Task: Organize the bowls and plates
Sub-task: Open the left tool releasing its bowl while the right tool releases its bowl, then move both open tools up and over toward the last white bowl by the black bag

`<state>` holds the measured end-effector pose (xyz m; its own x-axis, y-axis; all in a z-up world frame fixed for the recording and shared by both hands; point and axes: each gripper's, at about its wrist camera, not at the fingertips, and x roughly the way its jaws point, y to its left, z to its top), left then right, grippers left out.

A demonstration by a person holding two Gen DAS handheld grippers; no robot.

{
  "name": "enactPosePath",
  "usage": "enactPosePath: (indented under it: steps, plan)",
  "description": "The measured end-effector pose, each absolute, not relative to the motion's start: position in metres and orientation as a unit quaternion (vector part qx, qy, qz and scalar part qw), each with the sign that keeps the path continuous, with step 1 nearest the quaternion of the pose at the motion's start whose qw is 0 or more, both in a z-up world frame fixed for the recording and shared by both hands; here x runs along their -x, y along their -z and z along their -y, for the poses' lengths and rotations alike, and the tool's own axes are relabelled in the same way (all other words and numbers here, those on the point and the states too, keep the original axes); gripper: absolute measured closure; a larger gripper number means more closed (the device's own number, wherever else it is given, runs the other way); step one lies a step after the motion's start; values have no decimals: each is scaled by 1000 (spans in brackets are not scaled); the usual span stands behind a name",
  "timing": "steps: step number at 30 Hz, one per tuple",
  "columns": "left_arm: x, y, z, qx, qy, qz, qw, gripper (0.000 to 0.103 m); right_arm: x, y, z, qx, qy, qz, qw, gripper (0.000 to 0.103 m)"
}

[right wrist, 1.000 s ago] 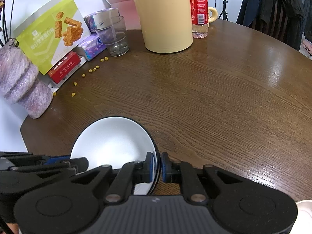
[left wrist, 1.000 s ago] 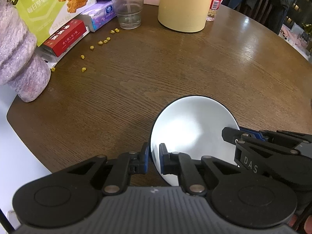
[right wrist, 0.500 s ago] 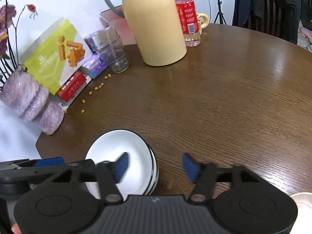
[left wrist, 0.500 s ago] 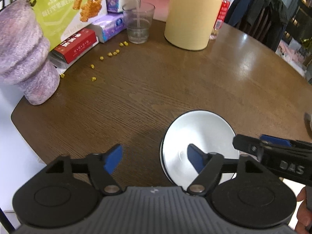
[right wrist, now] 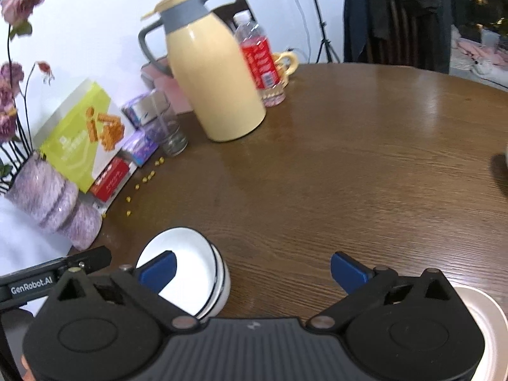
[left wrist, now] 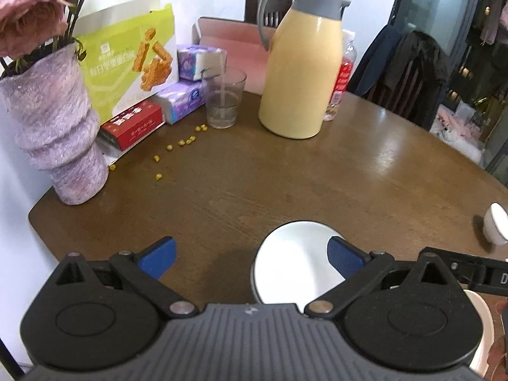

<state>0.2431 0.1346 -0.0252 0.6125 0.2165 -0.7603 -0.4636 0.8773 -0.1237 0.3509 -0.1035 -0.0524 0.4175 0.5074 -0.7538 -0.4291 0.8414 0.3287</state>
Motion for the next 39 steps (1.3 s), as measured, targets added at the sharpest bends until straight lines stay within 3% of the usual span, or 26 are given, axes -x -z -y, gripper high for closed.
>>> enactPosePath:
  steps: [11, 27, 39]
  plan:
    - [-240, 6, -112, 154, -115, -341, 920, 0, -328, 27, 155, -54, -216, -419, 880, 0]
    - [-299, 7, -36, 100, 22, -360, 927, 0, -312, 17, 265, -99, -27, -399, 911, 0]
    - [-319, -15, 35, 67, 54, -360, 929, 0, -293, -3, 350, -113, -6, -377, 919, 0]
